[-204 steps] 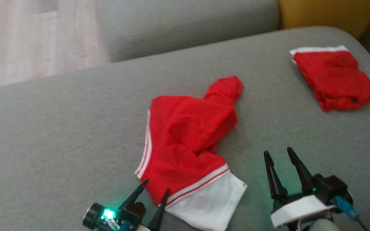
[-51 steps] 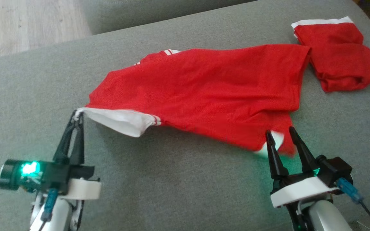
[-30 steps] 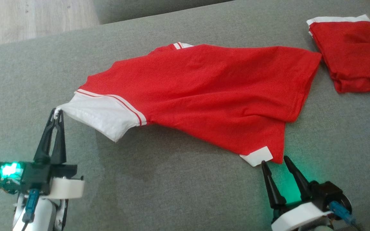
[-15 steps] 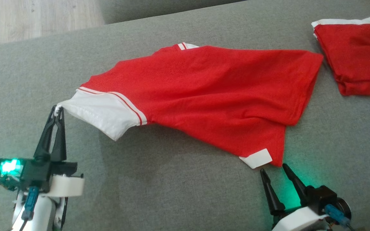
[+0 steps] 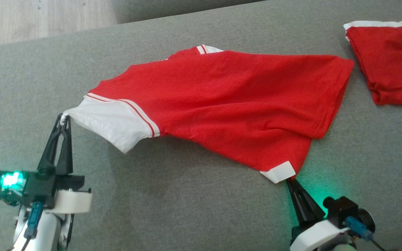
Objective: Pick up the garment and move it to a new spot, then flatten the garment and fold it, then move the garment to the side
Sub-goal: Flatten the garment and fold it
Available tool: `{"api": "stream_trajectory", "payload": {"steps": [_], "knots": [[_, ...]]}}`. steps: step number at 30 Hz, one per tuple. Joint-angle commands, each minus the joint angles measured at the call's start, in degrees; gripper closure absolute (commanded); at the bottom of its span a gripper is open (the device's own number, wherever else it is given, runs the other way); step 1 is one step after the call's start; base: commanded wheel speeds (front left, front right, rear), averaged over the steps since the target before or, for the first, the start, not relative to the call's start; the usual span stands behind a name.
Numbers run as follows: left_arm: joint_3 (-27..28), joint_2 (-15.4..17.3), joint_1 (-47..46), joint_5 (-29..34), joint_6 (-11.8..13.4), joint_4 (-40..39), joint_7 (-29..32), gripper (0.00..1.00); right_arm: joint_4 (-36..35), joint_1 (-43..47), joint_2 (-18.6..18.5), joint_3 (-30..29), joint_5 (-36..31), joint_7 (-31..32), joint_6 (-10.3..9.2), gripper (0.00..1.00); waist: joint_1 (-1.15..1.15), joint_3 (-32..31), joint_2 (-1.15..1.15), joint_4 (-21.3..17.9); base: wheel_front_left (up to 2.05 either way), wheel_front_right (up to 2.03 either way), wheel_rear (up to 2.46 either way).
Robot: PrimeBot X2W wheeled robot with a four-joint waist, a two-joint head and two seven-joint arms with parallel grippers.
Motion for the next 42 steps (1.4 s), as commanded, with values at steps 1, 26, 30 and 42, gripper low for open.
{"api": "stream_trajectory", "payload": {"steps": [1,26,30,42], "knots": [[2.5,1.6,-3.0,0.3,0.1,-1.5,-0.3,1.00,-1.1,-1.3,-0.7,1.6,0.1,-0.2,-0.04,1.00,0.00,-0.1,0.00,-0.1,0.00,0.00,0.00],[6.7,9.6,-21.4,-5.0,-8.9,-18.8,4.4,1.00,-37.7,-19.1,-18.3,-13.6,8.7,5.0,-0.04,1.00,0.00,-5.3,0.00,-1.1,0.00,0.00,0.00],[5.3,11.4,-33.1,-6.3,-12.2,-20.2,7.6,1.00,-36.6,-29.6,-24.4,-13.1,10.0,9.3,-0.04,1.00,0.00,-3.9,0.00,0.1,0.00,0.00,0.00],[-6.5,9.5,-66.1,-8.2,-15.6,4.5,10.8,1.00,-13.8,-58.0,-29.8,-0.9,13.3,13.1,-0.04,1.00,0.00,7.8,0.00,5.7,0.00,0.00,0.00]]}}
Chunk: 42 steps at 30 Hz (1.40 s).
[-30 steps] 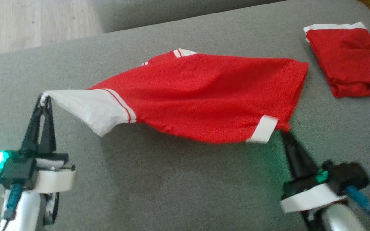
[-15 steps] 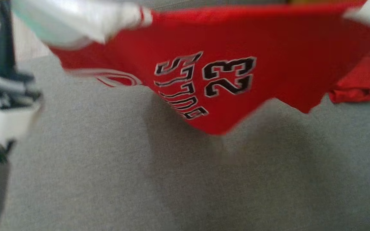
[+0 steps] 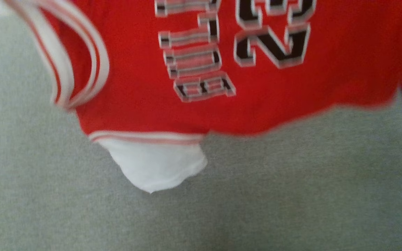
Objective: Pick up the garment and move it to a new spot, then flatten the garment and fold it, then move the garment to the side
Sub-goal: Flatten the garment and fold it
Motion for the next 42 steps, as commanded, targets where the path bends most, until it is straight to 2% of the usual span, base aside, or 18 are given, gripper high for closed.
{"api": "stream_trajectory", "payload": {"steps": [1,6,9,14,18,25,28,35,42], "knots": [[1.6,2.0,-3.6,0.4,-0.2,-1.0,-0.1,1.00,-1.1,-1.6,-0.9,0.1,0.5,-0.4,-0.04,1.00,-0.02,4.0,0.00,2.1,0.00,0.00,0.00],[-1.3,-0.3,-14.9,2.5,-0.2,10.8,-6.0,1.00,8.7,-13.1,0.3,4.7,-0.7,-4.6,-0.04,1.00,-0.02,8.5,0.00,2.9,0.00,0.00,0.00],[-2.0,-1.4,-18.1,3.0,-0.2,15.1,-8.7,1.00,12.9,-17.2,0.5,7.1,-1.8,-7.5,-0.04,1.00,-0.02,9.6,0.00,3.0,0.00,0.00,0.00],[-4.0,-1.0,-14.8,1.6,-0.3,16.5,-10.4,1.00,18.3,-18.1,-0.4,11.7,-1.9,-10.5,-0.04,1.00,-0.02,10.5,0.00,3.4,0.00,0.00,0.00],[-5.6,0.9,-7.0,-1.4,-0.3,12.6,-10.5,1.00,21.5,-14.9,-1.4,14.1,-1.2,-12.1,-0.04,1.00,-0.02,10.7,0.00,4.0,0.00,0.00,0.00],[-5.2,3.5,14.3,-4.6,-0.3,1.8,-10.5,1.00,23.1,-2.2,-2.9,13.9,0.9,-13.2,-0.04,1.00,-0.02,7.5,0.00,4.7,0.00,0.00,0.00],[-5.0,4.5,24.8,-4.7,0.1,-2.3,-10.5,1.00,20.4,6.0,-3.2,11.1,1.3,-13.2,-0.04,1.00,-0.02,4.9,0.00,4.5,0.00,0.00,0.00],[-5.0,5.8,48.2,-6.3,2.9,-8.7,-10.5,1.00,11.9,27.5,-1.5,3.3,-0.6,-13.2,-0.04,1.00,-0.02,-0.6,0.00,3.4,0.00,0.00,0.00],[-6.9,5.3,64.2,-6.7,5.9,-13.0,-10.5,1.00,4.3,45.0,1.4,-2.7,-4.2,-13.2,-0.04,1.00,-0.02,-3.8,0.00,3.1,0.00,0.00,0.00]]}}
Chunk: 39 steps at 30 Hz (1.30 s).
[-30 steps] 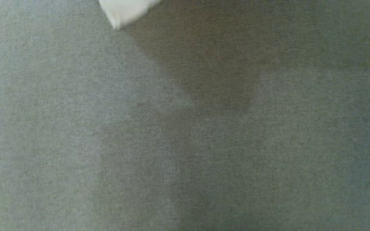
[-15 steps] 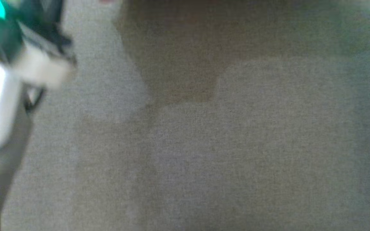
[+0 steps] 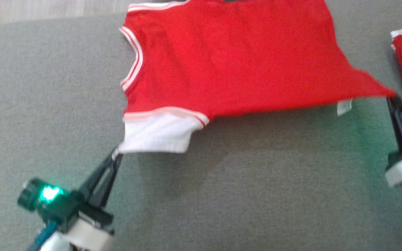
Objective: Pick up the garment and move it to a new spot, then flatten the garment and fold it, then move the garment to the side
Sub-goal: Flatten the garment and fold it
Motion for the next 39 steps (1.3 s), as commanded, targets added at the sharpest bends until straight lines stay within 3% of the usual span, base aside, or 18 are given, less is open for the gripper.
{"api": "stream_trajectory", "payload": {"steps": [1,9,14,25,38,39], "knots": [[2.2,2.1,0.7,-0.4,0.8,-2.4,-0.2,1.00,-2.8,3.3,-0.8,-1.4,-0.4,-0.5,-0.04,1.00,0.02,-0.9,-0.01,-0.2,0.00,0.00,0.00],[0.6,2.8,7.1,-1.5,1.0,-4.5,0.0,1.00,-7.7,12.6,-0.9,-4.5,-1.0,-0.5,-0.04,1.00,0.02,-1.2,-0.01,-0.8,0.00,0.00,0.00],[1.0,3.3,5.8,-1.6,0.7,-5.0,0.0,1.00,-8.3,12.4,0.3,-4.7,1.7,0.0,-0.04,1.00,0.02,-0.3,-0.01,-1.5,0.00,0.00,0.00],[3.2,3.9,-13.0,2.8,-0.5,-4.0,1.4,1.00,-3.2,0.0,-0.7,1.1,6.0,1.0,-0.04,1.00,0.02,4.5,-0.01,-2.4,0.00,0.00,0.00],[1.1,1.1,-36.1,6.4,-3.7,8.4,3.5,1.00,6.5,-17.5,-2.3,9.9,7.4,1.7,-0.04,1.00,0.02,11.9,-0.01,-2.5,0.00,0.00,0.00],[0.8,0.8,-37.2,6.6,-3.8,9.7,3.4,1.00,7.2,-18.6,-2.2,10.6,7.7,1.6,-0.04,0.95,0.02,12.3,-0.01,-2.5,0.00,0.00,0.00]]}}
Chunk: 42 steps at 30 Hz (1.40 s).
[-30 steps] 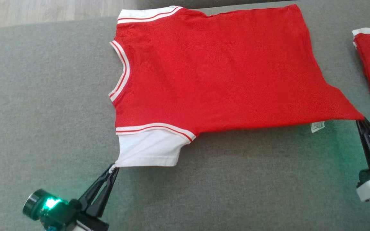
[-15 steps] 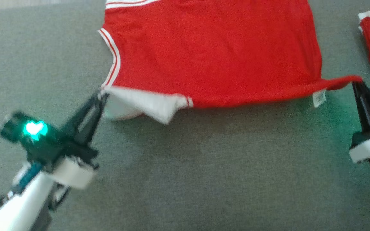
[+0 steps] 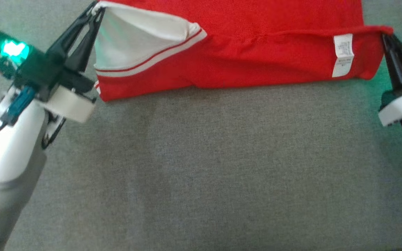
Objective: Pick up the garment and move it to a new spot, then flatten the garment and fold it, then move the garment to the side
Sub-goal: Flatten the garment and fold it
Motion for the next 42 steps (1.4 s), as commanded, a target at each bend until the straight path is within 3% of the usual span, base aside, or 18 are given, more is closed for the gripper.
{"api": "stream_trajectory", "payload": {"steps": [1,2,3,4,5,6,12,23,32,33,34,35,36,42], "knots": [[1.6,1.5,-3.6,0.8,-0.2,0.8,-0.2,1.00,0.1,-1.4,-1.5,1.6,1.1,-0.4,-0.04,0.89,-0.02,1.1,0.00,-0.1,0.00,0.00,0.00],[1.3,1.2,-4.4,1.0,-0.3,1.9,-0.4,1.00,0.8,-2.4,-1.4,2.4,1.2,-0.5,-0.04,0.84,-0.02,1.4,0.00,-0.1,0.00,0.00,0.00],[1.1,0.9,-5.1,1.2,-0.3,2.9,-0.7,0.80,1.4,-3.3,-1.3,3.1,1.3,-0.7,-0.04,0.77,-0.02,1.7,0.00,-0.1,0.00,0.00,0.00],[1.0,0.5,-5.7,1.3,-0.3,3.9,-1.0,0.51,2.1,-4.2,-1.1,3.7,1.4,-0.9,-0.04,0.63,-0.02,2.0,0.00,-0.2,0.00,0.00,0.00],[0.9,0.2,-6.3,1.4,-0.2,4.8,-1.3,0.00,2.7,-5.1,-1.0,4.0,1.4,-1.2,-0.04,0.12,-0.02,2.2,0.00,-0.2,0.00,0.00,0.00],[1.0,-0.3,-6.6,1.4,0.3,5.6,-1.6,0.00,3.3,-6.0,-0.9,4.0,1.2,-1.5,-0.04,0.00,-0.02,2.4,0.00,-0.2,0.00,0.00,0.00],[1.9,-2.3,-4.6,0.1,2.5,7.5,-3.0,0.00,4.7,-7.7,0.9,3.0,-0.6,-2.3,-0.04,0.00,-0.02,2.1,0.00,-0.3,0.00,0.00,0.00],[5.7,-7.9,13.1,-9.6,9.8,8.4,-0.8,0.00,-0.4,-0.4,5.0,-3.1,-3.4,-2.4,-0.04,0.00,-0.02,-0.9,0.00,-0.6,0.00,0.00,0.00],[7.3,-8.7,16.6,-14.2,11.4,11.5,5.2,0.00,-0.8,1.8,5.9,-3.7,-3.9,-2.4,-0.04,0.00,-0.02,-1.2,0.00,-1.5,0.00,0.00,0.00],[7.0,-8.8,16.8,-14.6,10.9,11.4,5.8,0.12,-0.7,1.9,6.0,-3.7,-3.8,-2.4,-0.04,0.00,-0.02,-1.3,0.00,-1.5,0.00,0.00,0.00],[6.7,-9.0,17.1,-15.0,10.3,11.2,6.2,0.51,-0.6,2.0,6.0,-3.8,-3.8,-2.4,-0.04,0.00,-0.02,-1.4,0.00,-1.5,0.00,0.00,0.00],[6.2,-9.1,17.3,-15.2,9.5,10.5,6.2,0.80,-0.5,2.2,6.1,-3.9,-3.7,-2.4,-0.04,0.00,-0.02,-1.5,0.00,-1.5,0.00,0.00,0.00],[6.0,-9.2,17.4,-15.4,8.8,9.9,5.7,1.00,-0.3,2.3,6.1,-3.9,-3.7,-2.4,-0.04,0.00,-0.02,-1.6,0.00,-1.4,0.00,0.00,0.00],[5.0,-8.1,18.1,-14.3,8.0,6.4,3.8,1.00,2.8,3.3,7.0,-3.0,-1.8,-2.4,-0.04,0.00,-0.02,-2.6,0.00,-0.6,0.00,0.00,0.00]]}}
